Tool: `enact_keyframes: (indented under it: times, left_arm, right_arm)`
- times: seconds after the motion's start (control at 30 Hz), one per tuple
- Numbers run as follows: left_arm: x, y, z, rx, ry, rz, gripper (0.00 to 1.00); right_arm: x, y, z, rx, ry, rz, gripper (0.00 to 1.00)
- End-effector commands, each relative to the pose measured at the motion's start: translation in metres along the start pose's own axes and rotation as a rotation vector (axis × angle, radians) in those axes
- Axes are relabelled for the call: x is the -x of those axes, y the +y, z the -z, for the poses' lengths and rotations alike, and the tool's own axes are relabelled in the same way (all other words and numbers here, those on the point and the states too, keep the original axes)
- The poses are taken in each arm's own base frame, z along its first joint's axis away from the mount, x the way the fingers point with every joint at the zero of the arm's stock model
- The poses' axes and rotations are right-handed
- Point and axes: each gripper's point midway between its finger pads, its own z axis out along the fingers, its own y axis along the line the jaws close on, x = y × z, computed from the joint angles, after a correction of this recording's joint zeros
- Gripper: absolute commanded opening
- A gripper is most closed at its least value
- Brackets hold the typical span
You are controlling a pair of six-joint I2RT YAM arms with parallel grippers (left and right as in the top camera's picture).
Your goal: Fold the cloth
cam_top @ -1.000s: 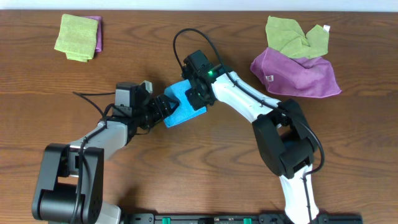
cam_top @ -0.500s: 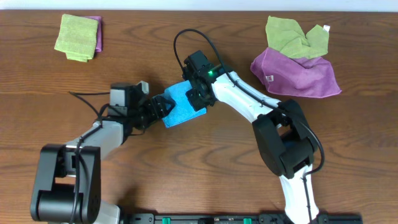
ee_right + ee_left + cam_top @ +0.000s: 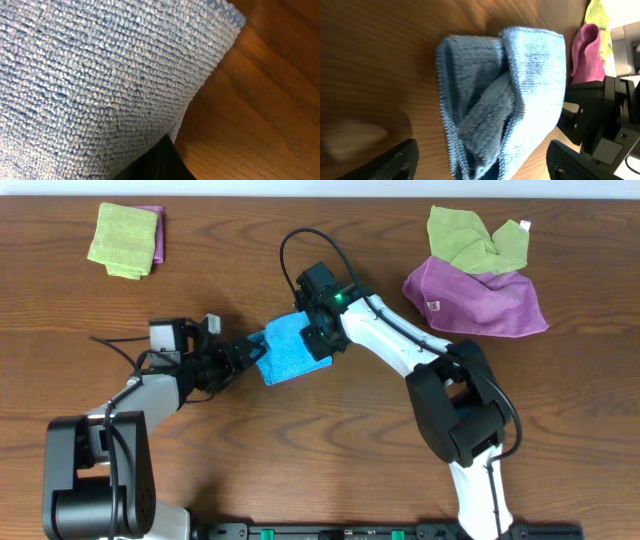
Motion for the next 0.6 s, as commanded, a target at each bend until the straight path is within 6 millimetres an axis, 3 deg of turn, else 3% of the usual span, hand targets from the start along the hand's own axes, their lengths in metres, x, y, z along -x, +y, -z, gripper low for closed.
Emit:
enact_keyframes:
  times: [0.0,0.4,0.57]
  left_arm:
    - [-0.001,0.003,0.005,-0.013,0.002,-0.021,0.84]
    - [-0.007,0.012,-0.013,-0.028,0.034,0.036,0.86]
    - [-0.010,0.010,-0.030,-0.051,0.052,0.058,0.87]
  right_arm:
    - [-0.004,0.000,-0.008,-0.007,0.021,-0.010,0.02]
    - [-0.001,0.006,-0.008,0.019,0.007,-0.008,0.01]
    - [0.002,0.008,-0.008,0.031,-0.003,-0.009,0.01]
